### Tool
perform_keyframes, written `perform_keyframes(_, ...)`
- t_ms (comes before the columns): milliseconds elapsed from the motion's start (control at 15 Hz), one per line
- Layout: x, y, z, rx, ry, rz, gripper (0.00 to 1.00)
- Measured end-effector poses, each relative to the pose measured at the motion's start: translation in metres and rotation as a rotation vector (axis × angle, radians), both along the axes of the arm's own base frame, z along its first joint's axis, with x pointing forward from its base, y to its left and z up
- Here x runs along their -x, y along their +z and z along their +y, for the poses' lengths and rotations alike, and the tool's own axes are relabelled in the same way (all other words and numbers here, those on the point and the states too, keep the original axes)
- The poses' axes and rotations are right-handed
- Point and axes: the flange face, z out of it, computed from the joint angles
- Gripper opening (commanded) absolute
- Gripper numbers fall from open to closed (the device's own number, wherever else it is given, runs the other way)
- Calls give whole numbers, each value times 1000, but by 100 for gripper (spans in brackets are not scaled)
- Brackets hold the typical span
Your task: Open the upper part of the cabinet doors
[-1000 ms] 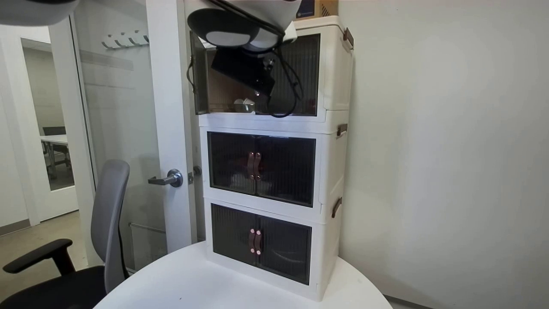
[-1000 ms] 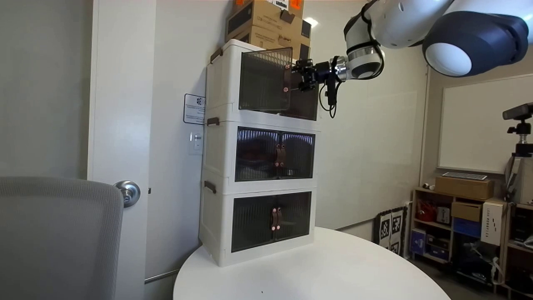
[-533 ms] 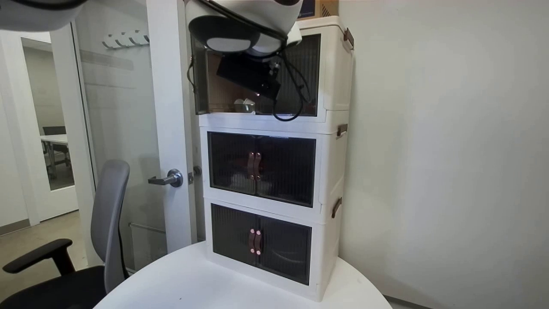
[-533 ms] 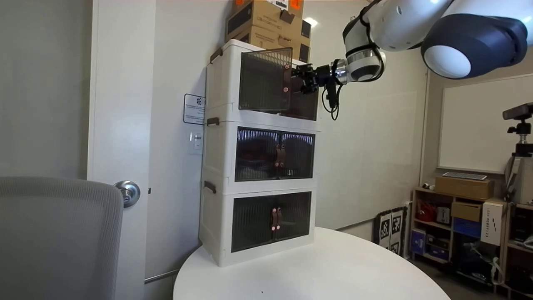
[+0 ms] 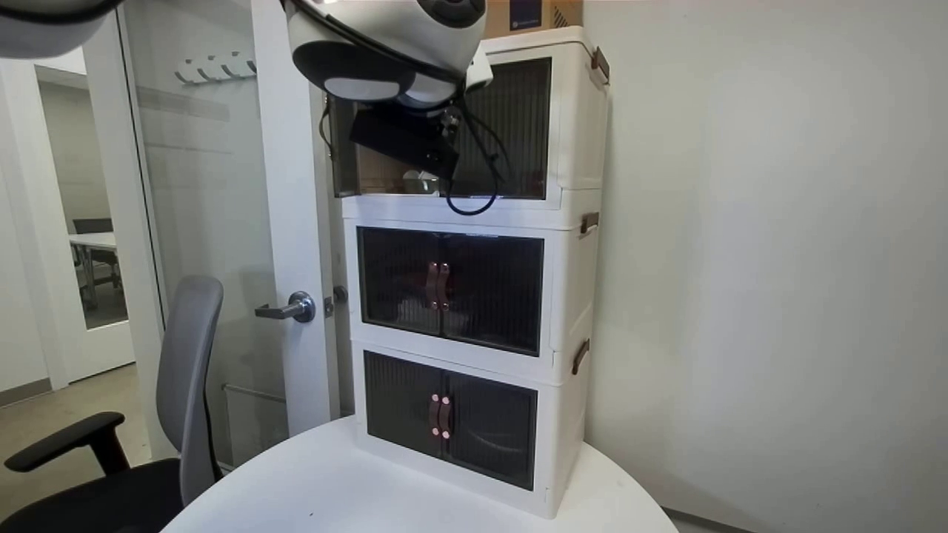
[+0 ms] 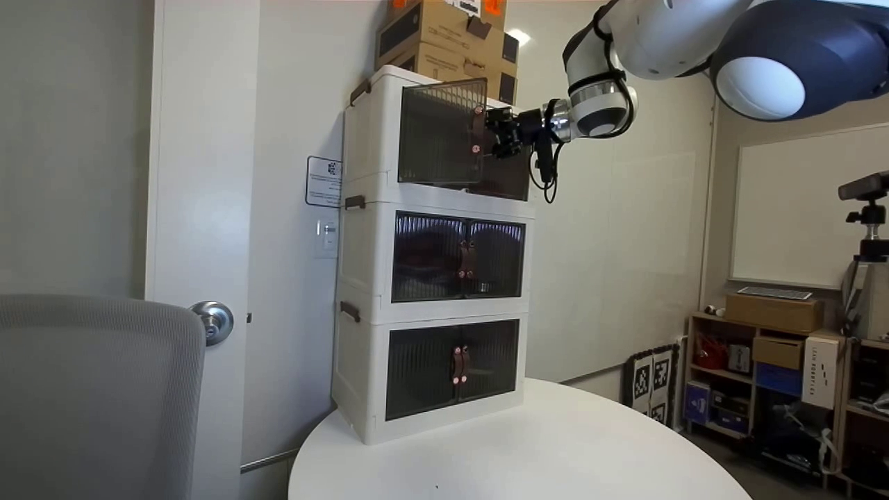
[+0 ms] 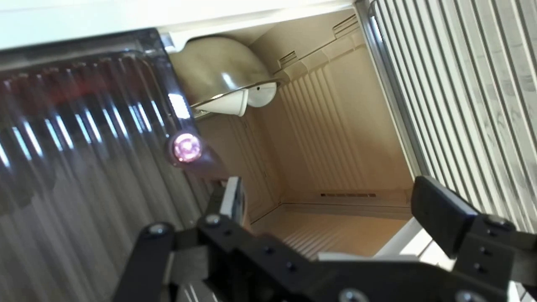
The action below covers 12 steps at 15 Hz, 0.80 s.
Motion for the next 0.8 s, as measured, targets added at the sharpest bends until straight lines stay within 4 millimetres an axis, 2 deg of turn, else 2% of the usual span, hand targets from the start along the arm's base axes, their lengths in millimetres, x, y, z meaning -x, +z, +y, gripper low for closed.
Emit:
perform_keyframes(133, 2, -4, 4, -7, 10, 6, 100)
perform_keyframes(400, 9, -16, 43, -58, 152, 67, 100)
perform_keyframes(533, 14, -19, 52, -73, 191, 89, 100)
perform_keyframes(667, 17, -17, 47, -63, 160, 79, 100)
perform_keyframes(800, 19, -7, 27, -30, 71, 43, 100)
